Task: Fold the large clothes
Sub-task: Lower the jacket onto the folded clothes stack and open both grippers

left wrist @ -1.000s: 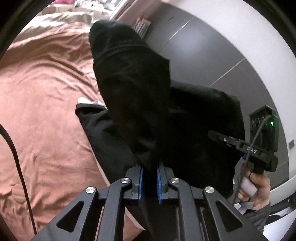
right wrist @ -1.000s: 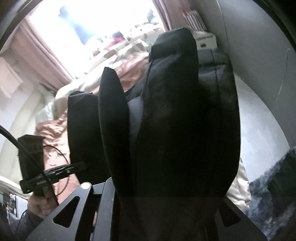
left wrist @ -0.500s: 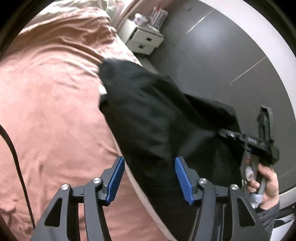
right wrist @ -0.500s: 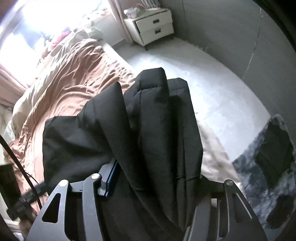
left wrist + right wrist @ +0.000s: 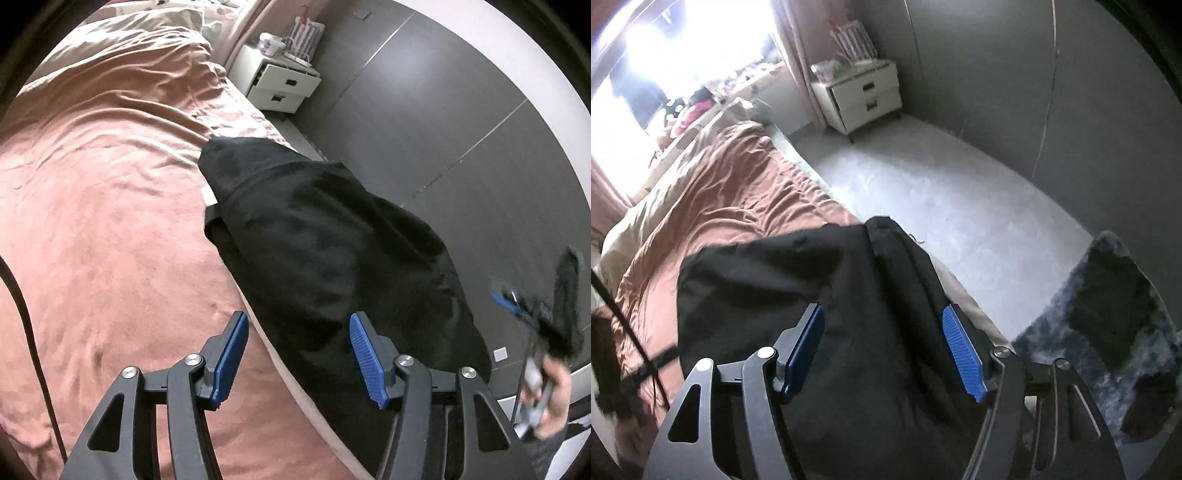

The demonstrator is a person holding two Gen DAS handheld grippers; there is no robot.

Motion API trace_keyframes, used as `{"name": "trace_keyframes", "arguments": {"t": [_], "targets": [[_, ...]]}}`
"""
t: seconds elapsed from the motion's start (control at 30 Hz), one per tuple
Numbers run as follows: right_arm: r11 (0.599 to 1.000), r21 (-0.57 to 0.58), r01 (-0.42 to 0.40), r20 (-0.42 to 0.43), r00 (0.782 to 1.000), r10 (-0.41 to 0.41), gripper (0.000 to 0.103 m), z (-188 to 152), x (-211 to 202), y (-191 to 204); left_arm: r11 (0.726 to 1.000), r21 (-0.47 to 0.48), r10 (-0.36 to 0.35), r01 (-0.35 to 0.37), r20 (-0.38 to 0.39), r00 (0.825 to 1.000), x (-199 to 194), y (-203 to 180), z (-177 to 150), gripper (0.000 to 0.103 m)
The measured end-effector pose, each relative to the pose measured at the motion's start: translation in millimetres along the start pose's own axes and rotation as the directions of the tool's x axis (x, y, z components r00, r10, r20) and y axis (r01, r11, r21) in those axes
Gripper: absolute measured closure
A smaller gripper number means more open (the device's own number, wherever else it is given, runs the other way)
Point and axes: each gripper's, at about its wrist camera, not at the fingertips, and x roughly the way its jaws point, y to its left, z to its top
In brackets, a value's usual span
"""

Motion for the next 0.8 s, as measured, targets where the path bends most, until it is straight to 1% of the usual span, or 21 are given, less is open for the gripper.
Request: {"name": "trace_keyframes", "arguments": {"t": [0.1, 0.2, 0.33, 0.37, 0.43, 0.5, 0.53, 0.6, 0.7, 0.73, 0.8], "targets": [[1.0, 0.009, -0.005, 0.052, 0.999, 0.004, 0.038, -39, -15, -9, 1.0, -0.002, -0.028, 0.028, -0.007, 1.0, 9, 7, 7, 0.044], [0.999, 0.051, -0.017, 0.081, 0.997, 0.012, 0.038, -86, -28, -30, 0.998, -0.017, -0.055, 0.055, -0.011, 0.998, 17, 10, 13, 0.044], [0.992, 0.12, -0.039, 0.08, 0.996, 0.03, 0.038, -131, -37, -59, 0.997, -0.004, -0.072, 0.072, -0.001, 0.997, 29, 8, 25, 0.044], [0.99, 0.136, -0.032, 0.08, 0.997, 0.022, 0.038, -141, -37, -64, 0.997, 0.001, -0.08, 0.08, 0.003, 0.997, 31, 7, 29, 0.044], [0.984, 0.179, 0.0, 0.064, 0.998, -0.012, 0.038, -159, -31, -74, 0.995, -0.018, -0.095, 0.095, 0.006, 0.995, 34, 8, 36, 0.044], [0.975, 0.217, 0.054, 0.061, 0.996, -0.068, 0.038, -166, -34, -83, 0.995, -0.023, -0.099, 0.099, 0.015, 0.995, 29, 8, 37, 0.044], [0.971, 0.23, 0.062, 0.062, 0.995, -0.078, 0.038, -170, -35, -86, 0.997, 0.001, -0.074, 0.074, 0.023, 0.997, 24, 6, 35, 0.044], [0.967, 0.245, 0.067, 0.07, 0.994, -0.086, 0.038, -177, -42, -91, 0.999, 0.045, -0.026, 0.024, 0.04, 0.999, 14, 1, 31, 0.044], [0.969, 0.237, 0.074, 0.09, 0.991, -0.098, 0.038, -185, -57, -90, 0.997, 0.076, -0.025, 0.022, 0.045, 0.999, -4, -3, 21, 0.044], [0.969, 0.236, 0.073, 0.093, 0.991, -0.097, 0.038, -187, -60, -88, 0.996, 0.092, -0.014, 0.009, 0.051, 0.999, -12, -7, 16, 0.044], [0.971, 0.229, 0.068, 0.094, 0.991, -0.091, 0.038, -192, -68, -82, 0.993, 0.122, -0.011, 0.005, 0.05, 0.999, -25, -13, 6, 0.044]]}}
